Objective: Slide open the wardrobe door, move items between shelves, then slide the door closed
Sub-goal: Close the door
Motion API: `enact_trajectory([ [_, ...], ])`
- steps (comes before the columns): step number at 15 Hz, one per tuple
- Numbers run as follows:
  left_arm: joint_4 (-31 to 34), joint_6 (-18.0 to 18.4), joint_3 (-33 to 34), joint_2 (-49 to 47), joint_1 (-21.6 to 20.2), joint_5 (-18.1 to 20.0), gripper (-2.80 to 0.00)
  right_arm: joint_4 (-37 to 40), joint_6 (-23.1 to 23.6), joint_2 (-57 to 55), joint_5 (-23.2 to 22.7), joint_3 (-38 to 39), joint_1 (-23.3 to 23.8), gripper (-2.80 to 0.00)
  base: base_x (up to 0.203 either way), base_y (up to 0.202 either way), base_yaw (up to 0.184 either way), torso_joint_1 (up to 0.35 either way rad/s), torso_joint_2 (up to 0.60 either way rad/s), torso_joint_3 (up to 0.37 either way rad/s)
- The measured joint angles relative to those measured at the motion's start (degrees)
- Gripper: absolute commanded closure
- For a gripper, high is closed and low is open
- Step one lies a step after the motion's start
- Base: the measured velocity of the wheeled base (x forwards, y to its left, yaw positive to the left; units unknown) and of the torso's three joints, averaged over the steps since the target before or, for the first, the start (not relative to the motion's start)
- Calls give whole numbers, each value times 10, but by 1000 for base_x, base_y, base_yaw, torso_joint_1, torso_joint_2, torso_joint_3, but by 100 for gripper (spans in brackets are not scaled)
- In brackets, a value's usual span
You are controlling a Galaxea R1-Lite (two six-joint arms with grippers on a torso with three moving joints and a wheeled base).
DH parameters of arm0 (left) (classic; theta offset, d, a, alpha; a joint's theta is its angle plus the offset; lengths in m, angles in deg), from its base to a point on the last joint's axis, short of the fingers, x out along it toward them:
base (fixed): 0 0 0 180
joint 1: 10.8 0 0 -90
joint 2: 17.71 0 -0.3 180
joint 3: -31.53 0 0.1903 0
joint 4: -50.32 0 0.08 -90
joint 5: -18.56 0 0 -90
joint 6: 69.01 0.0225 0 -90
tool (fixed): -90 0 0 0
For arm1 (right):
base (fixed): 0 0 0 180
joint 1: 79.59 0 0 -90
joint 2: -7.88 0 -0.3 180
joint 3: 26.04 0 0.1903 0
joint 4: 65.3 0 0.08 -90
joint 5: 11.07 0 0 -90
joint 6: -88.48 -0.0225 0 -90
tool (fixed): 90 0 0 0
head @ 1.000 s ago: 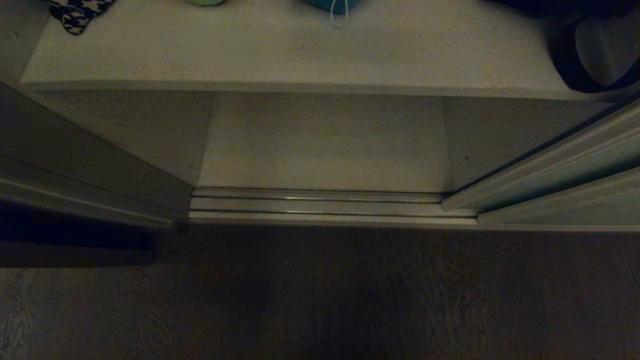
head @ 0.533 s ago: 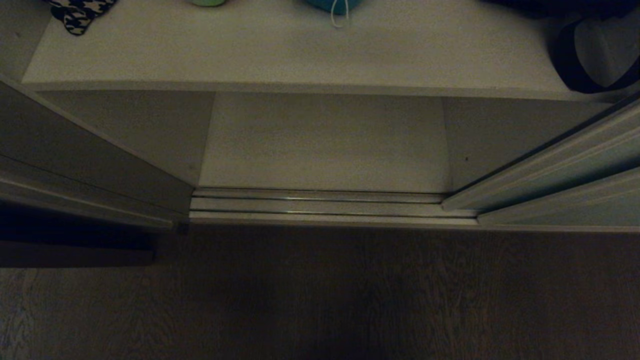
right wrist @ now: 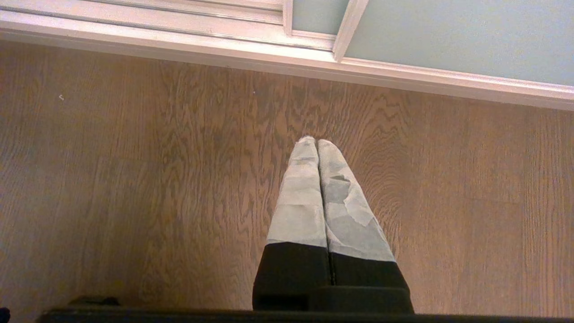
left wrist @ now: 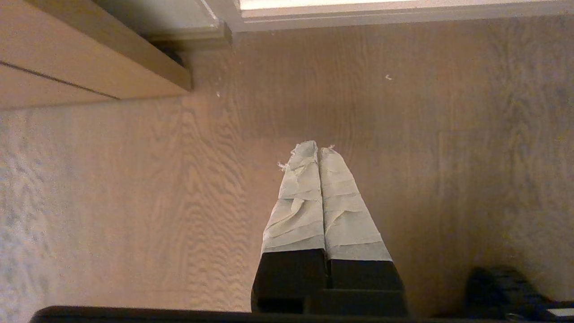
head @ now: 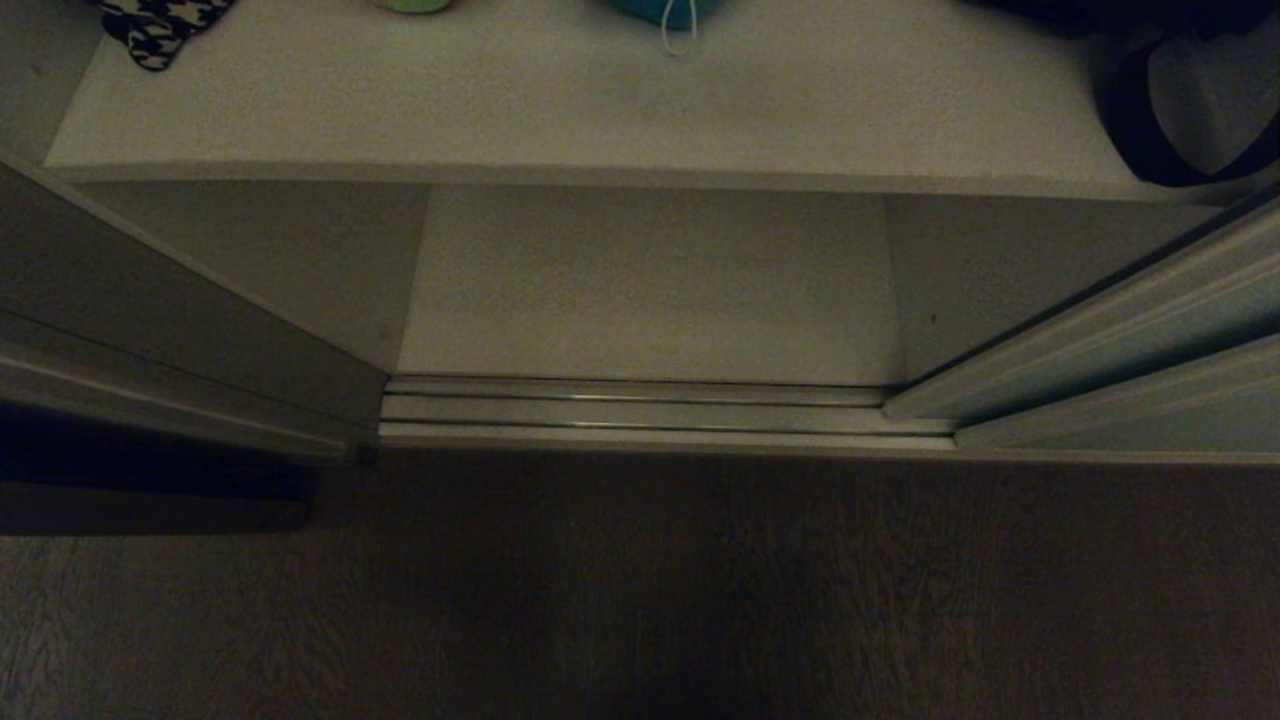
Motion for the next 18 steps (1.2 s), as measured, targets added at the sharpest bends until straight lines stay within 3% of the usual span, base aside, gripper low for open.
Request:
enact_trajectory([
  [11, -4, -27, 3, 3, 0, -17, 0, 0, 0, 0, 0, 0, 0, 0, 0, 0, 0, 0, 0, 0],
  [14, -32, -32, 11, 3, 0, -18, 0, 0, 0, 0, 0, 0, 0, 0, 0, 0, 0, -1, 2, 11],
  [18, -43, -35, 16, 2, 0, -18, 0, 0, 0, 0, 0, 0, 0, 0, 0, 0, 0, 5, 1, 149],
])
